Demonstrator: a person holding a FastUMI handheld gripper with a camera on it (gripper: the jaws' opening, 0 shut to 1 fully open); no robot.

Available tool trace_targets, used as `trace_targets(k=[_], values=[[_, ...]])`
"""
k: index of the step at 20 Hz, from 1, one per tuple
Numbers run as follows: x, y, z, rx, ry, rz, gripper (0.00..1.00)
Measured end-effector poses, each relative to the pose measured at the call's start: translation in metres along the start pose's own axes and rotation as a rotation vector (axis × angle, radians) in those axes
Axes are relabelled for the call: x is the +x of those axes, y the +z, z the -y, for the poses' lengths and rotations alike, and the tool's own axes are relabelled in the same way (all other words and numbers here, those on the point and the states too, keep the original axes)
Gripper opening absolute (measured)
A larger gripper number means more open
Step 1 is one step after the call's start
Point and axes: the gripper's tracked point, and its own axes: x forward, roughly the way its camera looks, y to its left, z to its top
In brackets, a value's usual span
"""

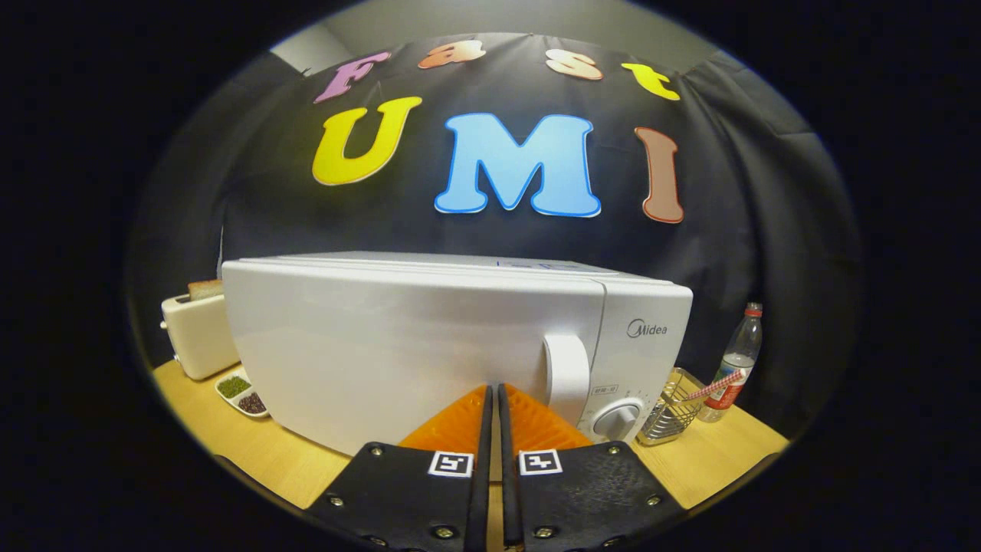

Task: Open the microwave, put the food inside, and close the microwave door.

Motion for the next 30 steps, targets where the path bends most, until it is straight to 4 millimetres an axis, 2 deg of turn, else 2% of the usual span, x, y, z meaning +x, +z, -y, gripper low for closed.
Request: trace_targets(k=[2,4,9,14,18,21,23,27,28,29,30], values=[[-0.015,0.007,0.000,0.076,0.034,-0.028,0.06],[-0.038,0.019,0.002,0.116,0.054,-0.043,0.06],[-0.113,0.073,0.007,0.126,0.110,0.014,0.06],[-0.191,0.147,-0.001,0.117,0.185,0.118,0.06],[-0.236,0.202,-0.005,0.095,0.214,0.194,0.06],[-0.256,0.232,-0.005,0.103,0.211,0.238,0.06],[-0.267,0.239,-0.012,0.106,0.230,0.232,0.06],[-0.270,0.245,-0.014,0.126,0.217,0.224,0.06],[-0.266,0.249,-0.010,0.129,0.189,0.234,0.09],[-0.262,0.250,-0.003,0.131,0.154,0.237,0.44],[-0.260,0.248,0.001,0.137,0.121,0.229,0.58]])
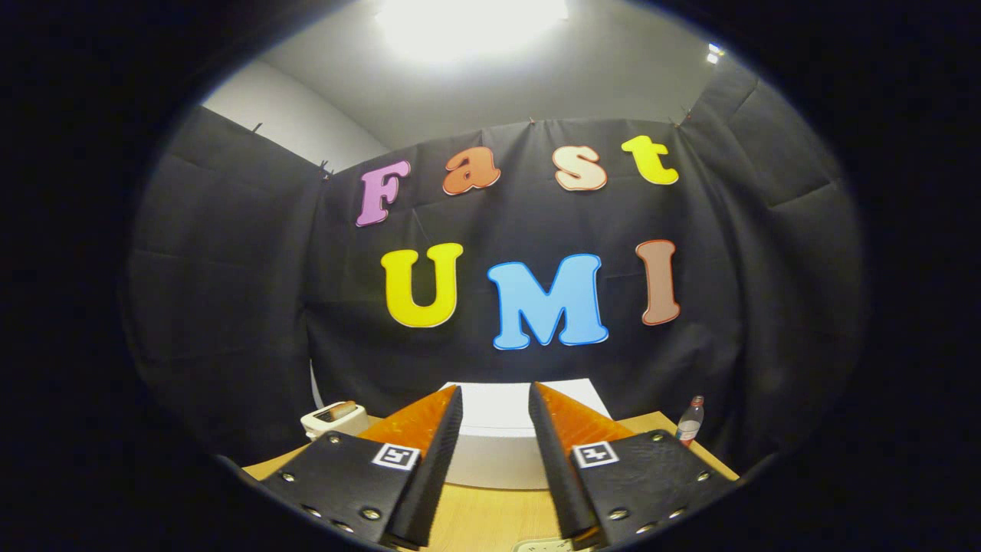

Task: Open the microwave, put the food inside, and close the microwave door.

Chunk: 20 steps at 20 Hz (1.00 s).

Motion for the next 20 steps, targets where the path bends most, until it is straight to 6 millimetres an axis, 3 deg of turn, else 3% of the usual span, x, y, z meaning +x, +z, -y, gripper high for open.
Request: trace_targets(k=[1,4,7,12,20], values=[[0.001,0.002,0.001,0.008,-0.011,-0.004,0.77],[0.005,0.002,-0.005,0.063,0.003,-0.019,0.95],[0.007,-0.005,0.002,0.051,-0.036,-0.039,0.96],[0.004,-0.012,-0.003,0.010,-0.031,-0.055,0.96],[0.004,-0.009,-0.008,-0.041,-0.018,-0.016,0.96]])
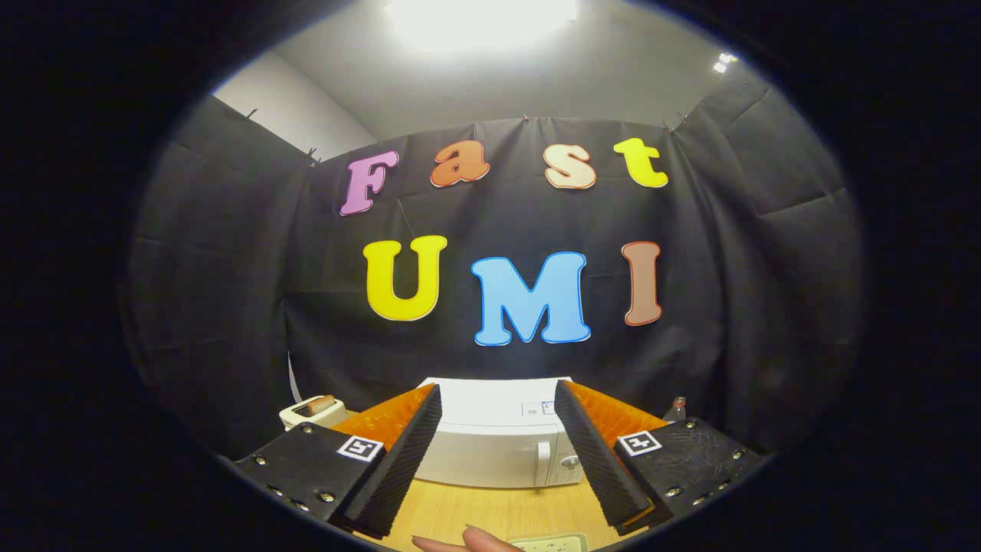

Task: Open the microwave, put the food inside, and close the microwave door.

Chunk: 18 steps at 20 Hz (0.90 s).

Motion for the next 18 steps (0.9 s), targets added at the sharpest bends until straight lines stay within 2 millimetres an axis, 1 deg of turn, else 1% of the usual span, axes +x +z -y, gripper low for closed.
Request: trace_targets(k=[2,4,9,14,18], values=[[-0.0003,0.0012,-0.0023,-0.004,0.012,0.009,0.96],[-0.0009,0.0015,0.0002,-0.017,0.004,0.019,0.96],[-0.0025,0.0014,-0.0057,-0.021,0.024,0.026,0.96],[-0.0008,0.0030,-0.0028,-0.025,0.019,0.043,0.96],[0.0012,-0.0036,-0.0020,-0.021,0.022,0.033,0.96]])
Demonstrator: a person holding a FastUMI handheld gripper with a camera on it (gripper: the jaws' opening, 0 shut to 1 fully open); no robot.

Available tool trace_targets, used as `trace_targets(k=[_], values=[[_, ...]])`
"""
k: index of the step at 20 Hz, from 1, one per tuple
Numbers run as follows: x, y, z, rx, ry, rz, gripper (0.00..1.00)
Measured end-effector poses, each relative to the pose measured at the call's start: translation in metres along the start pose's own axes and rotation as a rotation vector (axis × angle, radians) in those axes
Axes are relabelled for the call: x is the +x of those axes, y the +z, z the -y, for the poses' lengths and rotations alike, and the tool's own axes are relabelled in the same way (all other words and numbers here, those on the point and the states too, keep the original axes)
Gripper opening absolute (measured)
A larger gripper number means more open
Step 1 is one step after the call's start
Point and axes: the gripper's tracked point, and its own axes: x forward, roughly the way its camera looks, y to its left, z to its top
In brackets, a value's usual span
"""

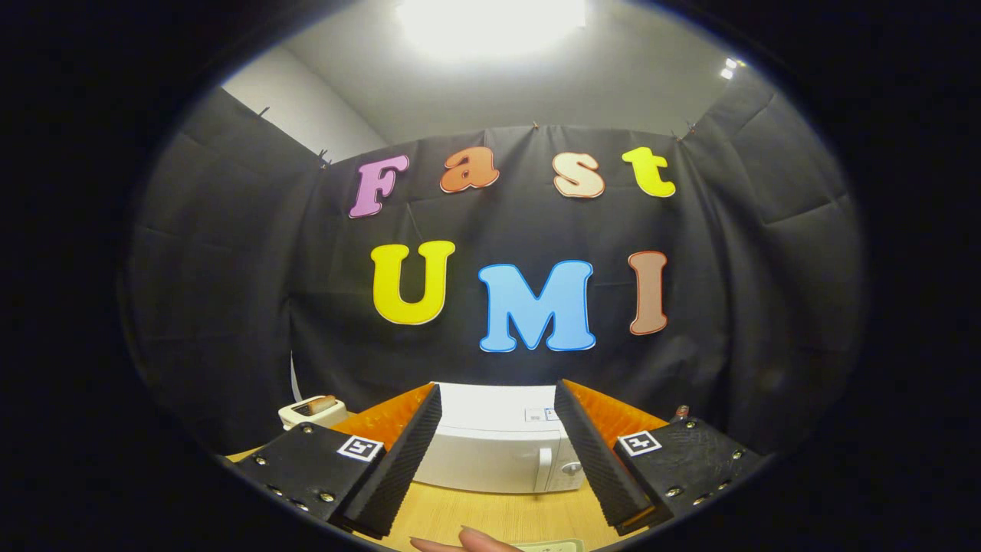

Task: Open the microwave, put the food inside, and close the microwave door.

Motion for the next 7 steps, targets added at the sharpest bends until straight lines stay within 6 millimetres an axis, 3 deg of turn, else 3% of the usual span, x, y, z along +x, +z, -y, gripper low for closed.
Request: trace_targets(k=[7], values=[[0.0008,-0.0044,0.0083,0.006,-0.002,0.005,0.96]])
